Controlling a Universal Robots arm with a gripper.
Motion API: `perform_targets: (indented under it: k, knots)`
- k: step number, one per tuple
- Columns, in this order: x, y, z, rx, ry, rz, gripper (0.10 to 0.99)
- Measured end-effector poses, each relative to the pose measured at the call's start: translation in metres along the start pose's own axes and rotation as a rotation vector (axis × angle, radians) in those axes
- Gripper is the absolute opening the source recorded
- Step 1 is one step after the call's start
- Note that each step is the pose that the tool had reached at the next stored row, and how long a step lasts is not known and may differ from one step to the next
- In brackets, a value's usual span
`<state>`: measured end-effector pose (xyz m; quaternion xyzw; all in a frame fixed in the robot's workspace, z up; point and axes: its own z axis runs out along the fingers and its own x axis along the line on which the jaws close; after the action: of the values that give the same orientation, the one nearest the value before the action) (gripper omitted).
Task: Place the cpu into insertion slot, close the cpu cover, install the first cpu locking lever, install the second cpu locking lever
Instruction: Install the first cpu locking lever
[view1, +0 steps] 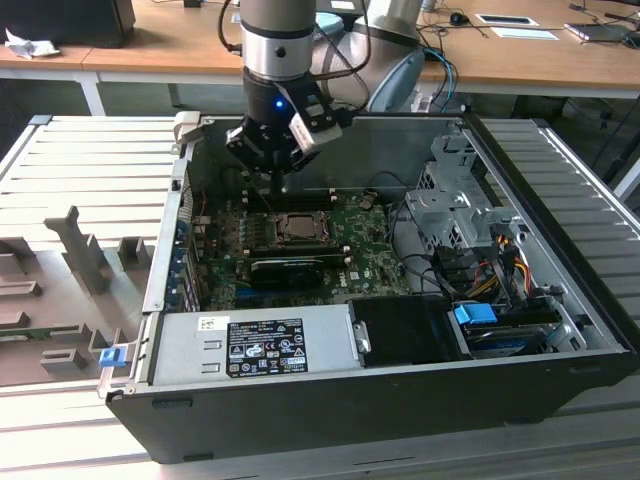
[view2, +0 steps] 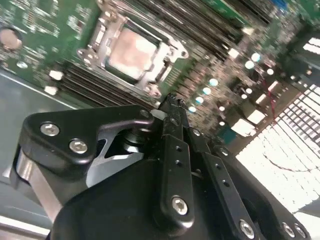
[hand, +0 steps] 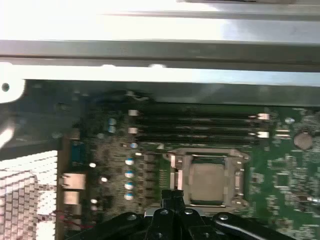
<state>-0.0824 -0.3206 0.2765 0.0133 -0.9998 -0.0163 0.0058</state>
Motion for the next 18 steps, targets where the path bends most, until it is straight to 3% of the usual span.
perform_targets:
  k: [4,7,12,18]
  knots:
    - [0.0164,0.0009,0.0046,-0.001,-0.0018,0.0,0.106]
    - [0.0227,0.0035,0.0108,-0.001,-0.0019,0.0,0.106]
    - [0.0278,0.0084,0.0153,-0.002,-0.0019,0.0,0.106]
    - [0.0301,0.0191,0.0193,-0.002,-0.0019,0.0,0.106]
